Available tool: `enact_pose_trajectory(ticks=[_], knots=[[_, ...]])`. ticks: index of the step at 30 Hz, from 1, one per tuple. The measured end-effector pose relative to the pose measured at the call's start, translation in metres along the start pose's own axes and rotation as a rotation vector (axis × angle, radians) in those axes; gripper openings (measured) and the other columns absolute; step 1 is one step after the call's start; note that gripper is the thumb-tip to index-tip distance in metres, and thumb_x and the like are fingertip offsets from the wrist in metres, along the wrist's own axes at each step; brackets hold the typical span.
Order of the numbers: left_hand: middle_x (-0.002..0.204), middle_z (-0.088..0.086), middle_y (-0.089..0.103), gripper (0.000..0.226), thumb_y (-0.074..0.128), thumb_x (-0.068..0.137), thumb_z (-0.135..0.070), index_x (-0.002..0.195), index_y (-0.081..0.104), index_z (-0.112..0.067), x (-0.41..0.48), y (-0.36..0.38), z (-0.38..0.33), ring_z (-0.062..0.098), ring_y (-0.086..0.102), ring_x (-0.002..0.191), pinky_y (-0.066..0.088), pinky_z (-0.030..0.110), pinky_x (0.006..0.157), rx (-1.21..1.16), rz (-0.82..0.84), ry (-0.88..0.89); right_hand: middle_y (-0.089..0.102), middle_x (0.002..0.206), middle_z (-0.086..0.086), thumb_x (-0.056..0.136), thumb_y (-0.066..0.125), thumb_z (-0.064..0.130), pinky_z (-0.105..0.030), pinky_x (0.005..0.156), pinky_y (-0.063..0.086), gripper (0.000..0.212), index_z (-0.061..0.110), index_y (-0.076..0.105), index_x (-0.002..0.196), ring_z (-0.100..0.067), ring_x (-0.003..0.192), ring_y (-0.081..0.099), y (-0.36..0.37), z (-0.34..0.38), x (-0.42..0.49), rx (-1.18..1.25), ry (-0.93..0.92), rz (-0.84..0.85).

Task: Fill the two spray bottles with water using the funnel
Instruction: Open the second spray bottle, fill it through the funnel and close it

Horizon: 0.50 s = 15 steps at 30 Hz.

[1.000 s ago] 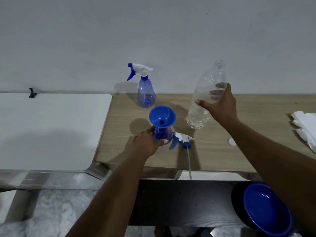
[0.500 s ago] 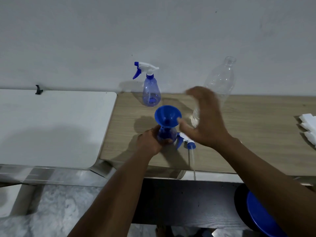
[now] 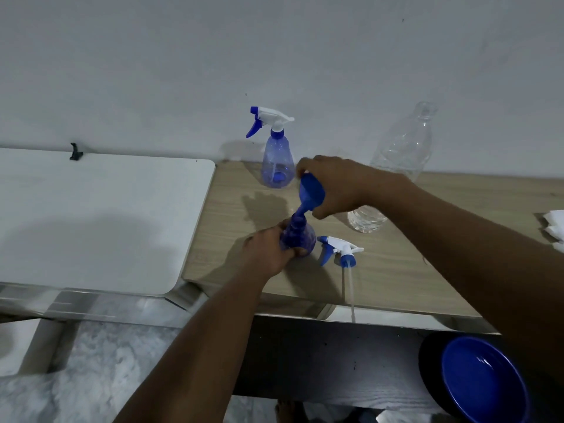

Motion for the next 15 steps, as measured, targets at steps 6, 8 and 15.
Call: enact_pose_trajectory(ticks=[6, 8, 15], knots=[[0.124, -0.003, 0.065, 0.073, 0.074, 0.076, -0.059, 0.139, 0.045, -0.037, -0.002, -0.01, 0.011, 0.023, 0.061, 0.112, 0.046, 0.033, 0.091, -0.067, -0.029, 0.003, 0.062, 0.114, -0.005, 0.073, 0.085, 0.045, -0.033, 0.08, 0.053, 0.064, 0.017, 0.048, 0.117, -0.022, 0.101, 0.064, 0.05, -0.045, 0.006, 0.656, 0.311, -0.256], [0.124, -0.003, 0.064, 0.072, 0.073, 0.077, -0.059, 0.139, 0.044, -0.036, -0.002, -0.009, 0.011, 0.023, 0.061, 0.112, 0.045, 0.031, 0.088, -0.054, -0.028, 0.01, 0.059, 0.113, -0.006, 0.077, 0.08, 0.049, -0.031, 0.076, 0.046, 0.066, 0.014, 0.045, 0.121, -0.024, 0.101, 0.061, 0.084, -0.051, 0.012, 0.71, 0.427, -0.291], [0.126, -0.003, 0.063, 0.07, 0.073, 0.079, -0.055, 0.14, 0.043, -0.036, -0.003, -0.01, 0.01, 0.023, 0.059, 0.113, 0.042, 0.031, 0.088, -0.041, -0.041, 0.016, 0.06, 0.123, -0.012, 0.082, 0.071, 0.054, -0.041, 0.088, 0.05, 0.067, 0.012, 0.053, 0.131, -0.032, 0.107, 0.059, 0.148, -0.053, 0.021, 0.467, 0.552, -0.347]])
Point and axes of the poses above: each hand's wrist, its own x-axis towards the middle knuckle, its own y-axis out of the palm, z = x × y, the point moved 1 cm from there along x, towards the middle knuckle
